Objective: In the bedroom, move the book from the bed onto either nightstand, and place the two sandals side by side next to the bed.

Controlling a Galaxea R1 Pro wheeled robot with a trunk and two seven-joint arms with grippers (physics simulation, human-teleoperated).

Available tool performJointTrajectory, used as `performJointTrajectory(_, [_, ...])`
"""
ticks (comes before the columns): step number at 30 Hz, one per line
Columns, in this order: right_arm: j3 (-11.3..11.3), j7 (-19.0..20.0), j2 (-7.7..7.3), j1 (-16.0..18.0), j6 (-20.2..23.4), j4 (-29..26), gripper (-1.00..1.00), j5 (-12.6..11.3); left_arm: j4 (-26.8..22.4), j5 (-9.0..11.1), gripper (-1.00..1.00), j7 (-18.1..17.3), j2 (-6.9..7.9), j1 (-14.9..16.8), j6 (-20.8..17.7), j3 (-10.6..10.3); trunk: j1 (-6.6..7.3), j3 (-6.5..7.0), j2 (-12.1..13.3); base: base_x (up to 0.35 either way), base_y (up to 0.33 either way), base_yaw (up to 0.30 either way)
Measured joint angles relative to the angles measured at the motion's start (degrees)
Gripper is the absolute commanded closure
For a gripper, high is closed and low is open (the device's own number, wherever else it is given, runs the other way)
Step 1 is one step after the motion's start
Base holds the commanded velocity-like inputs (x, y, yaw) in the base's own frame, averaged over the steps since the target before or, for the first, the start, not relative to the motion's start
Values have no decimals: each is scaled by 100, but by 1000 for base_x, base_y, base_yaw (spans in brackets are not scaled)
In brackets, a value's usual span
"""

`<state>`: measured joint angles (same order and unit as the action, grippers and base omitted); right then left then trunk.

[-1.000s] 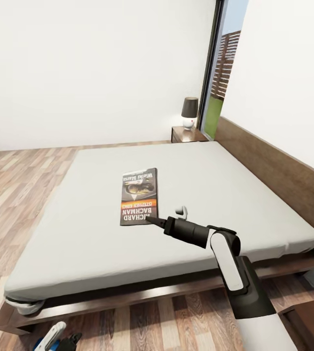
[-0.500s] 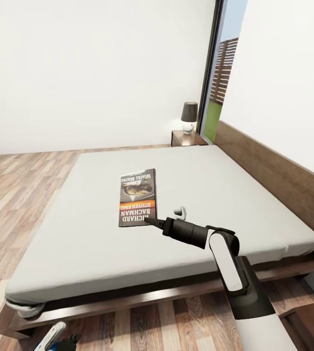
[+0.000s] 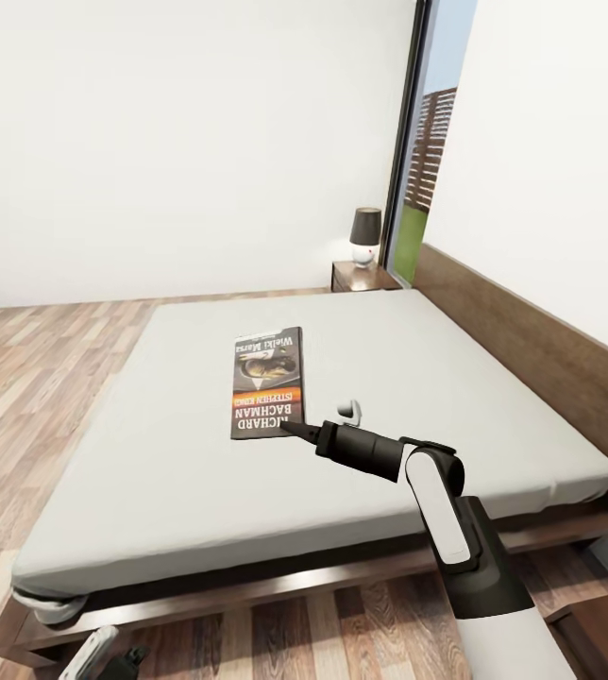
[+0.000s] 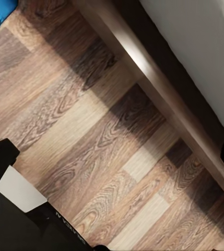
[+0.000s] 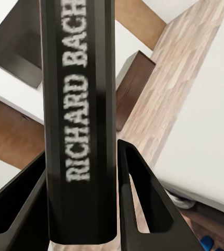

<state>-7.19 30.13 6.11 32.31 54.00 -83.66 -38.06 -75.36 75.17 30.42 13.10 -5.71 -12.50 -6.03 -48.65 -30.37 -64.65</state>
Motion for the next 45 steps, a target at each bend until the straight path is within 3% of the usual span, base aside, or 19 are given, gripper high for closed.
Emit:
performJointTrajectory(8, [-6, -5, 6, 0, -3, 0, 100, 0, 74, 11, -100, 16, -5, 2, 6, 49, 176, 218, 321, 0, 0, 0])
performJointTrajectory(45, [-8, -3, 10, 0, -14, 0, 100, 7, 85, -75, -100, -27, -14, -9, 15, -4, 176, 564, 323, 0, 0, 0])
